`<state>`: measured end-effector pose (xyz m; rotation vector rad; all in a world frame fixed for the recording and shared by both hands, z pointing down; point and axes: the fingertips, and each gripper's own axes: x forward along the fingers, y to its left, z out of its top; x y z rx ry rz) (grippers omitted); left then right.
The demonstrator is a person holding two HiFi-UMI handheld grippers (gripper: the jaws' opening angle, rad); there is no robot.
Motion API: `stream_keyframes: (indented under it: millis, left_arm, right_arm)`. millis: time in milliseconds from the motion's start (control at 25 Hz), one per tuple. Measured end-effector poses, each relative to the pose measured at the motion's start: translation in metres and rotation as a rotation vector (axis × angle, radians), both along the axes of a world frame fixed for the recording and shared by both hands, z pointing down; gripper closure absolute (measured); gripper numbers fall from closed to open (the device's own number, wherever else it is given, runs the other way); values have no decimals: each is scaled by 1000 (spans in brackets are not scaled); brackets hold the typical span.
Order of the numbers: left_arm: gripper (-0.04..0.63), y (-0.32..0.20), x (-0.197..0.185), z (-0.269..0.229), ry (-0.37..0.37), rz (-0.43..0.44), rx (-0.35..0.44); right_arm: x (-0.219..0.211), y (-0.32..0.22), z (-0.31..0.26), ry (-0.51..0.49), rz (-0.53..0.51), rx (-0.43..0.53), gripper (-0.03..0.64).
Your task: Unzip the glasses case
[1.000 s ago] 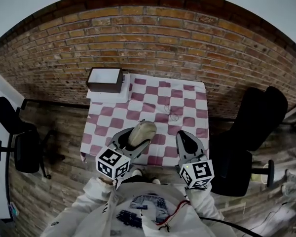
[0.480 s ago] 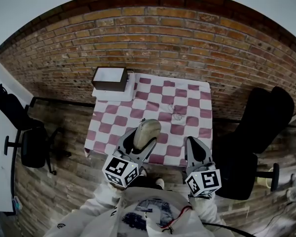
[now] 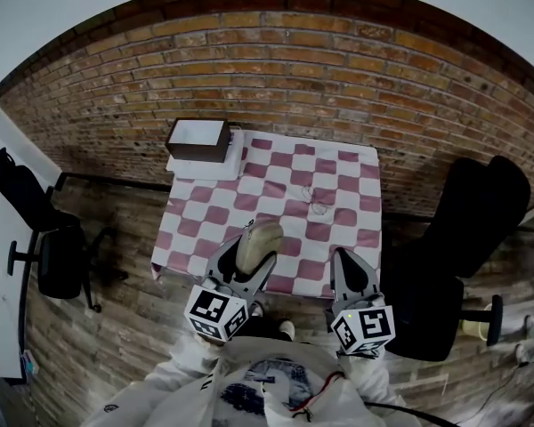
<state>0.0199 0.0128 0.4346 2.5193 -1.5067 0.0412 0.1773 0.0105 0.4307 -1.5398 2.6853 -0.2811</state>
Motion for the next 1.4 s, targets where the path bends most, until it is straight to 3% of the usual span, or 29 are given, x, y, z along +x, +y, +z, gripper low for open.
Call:
stream_keyframes:
  millis: [1400]
  left_arm:
    - [304, -12, 4, 3, -24, 14, 2]
  right_arm:
    - [-1, -11, 14, 16, 12, -48, 603]
